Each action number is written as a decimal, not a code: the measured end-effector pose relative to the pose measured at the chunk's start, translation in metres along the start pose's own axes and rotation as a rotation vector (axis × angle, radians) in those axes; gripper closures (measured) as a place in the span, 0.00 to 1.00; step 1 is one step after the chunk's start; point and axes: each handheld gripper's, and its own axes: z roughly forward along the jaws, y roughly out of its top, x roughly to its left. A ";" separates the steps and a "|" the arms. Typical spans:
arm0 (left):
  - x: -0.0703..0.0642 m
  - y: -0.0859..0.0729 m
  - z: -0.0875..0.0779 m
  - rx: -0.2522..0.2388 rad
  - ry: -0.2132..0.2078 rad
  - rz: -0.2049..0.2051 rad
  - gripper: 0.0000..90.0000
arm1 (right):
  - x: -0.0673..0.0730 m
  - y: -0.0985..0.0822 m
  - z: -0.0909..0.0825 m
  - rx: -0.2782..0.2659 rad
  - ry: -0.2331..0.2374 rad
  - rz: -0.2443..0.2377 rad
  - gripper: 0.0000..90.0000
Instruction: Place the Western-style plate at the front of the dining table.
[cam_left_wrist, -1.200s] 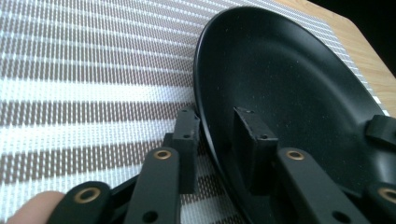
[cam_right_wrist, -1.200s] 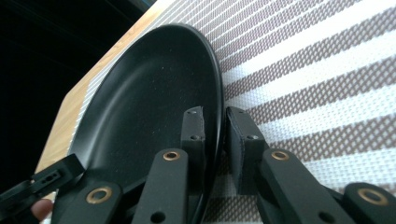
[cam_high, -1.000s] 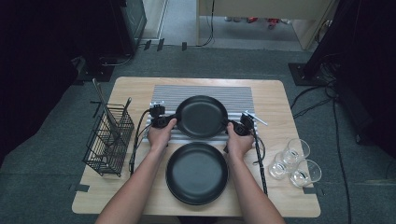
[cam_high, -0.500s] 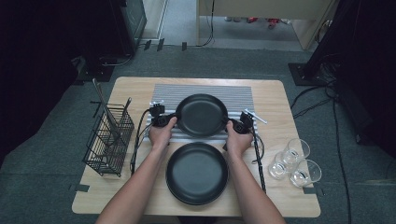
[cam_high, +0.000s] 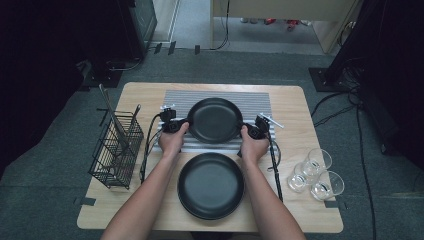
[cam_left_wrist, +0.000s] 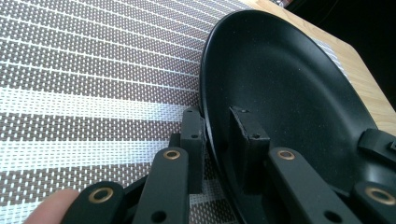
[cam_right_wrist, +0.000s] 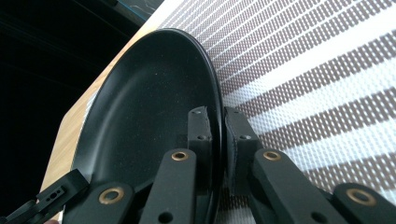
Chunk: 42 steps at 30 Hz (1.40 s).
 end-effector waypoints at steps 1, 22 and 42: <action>0.000 0.000 0.000 -0.001 0.000 0.000 0.86 | 0.000 0.000 0.001 -0.004 0.000 -0.004 0.93; -0.005 -0.005 -0.008 -0.025 0.031 0.097 0.68 | 0.004 -0.004 -0.005 -0.067 -0.010 -0.174 0.78; -0.030 -0.021 -0.048 -0.009 0.087 0.223 0.34 | 0.023 -0.010 -0.042 -0.035 0.064 -0.530 0.47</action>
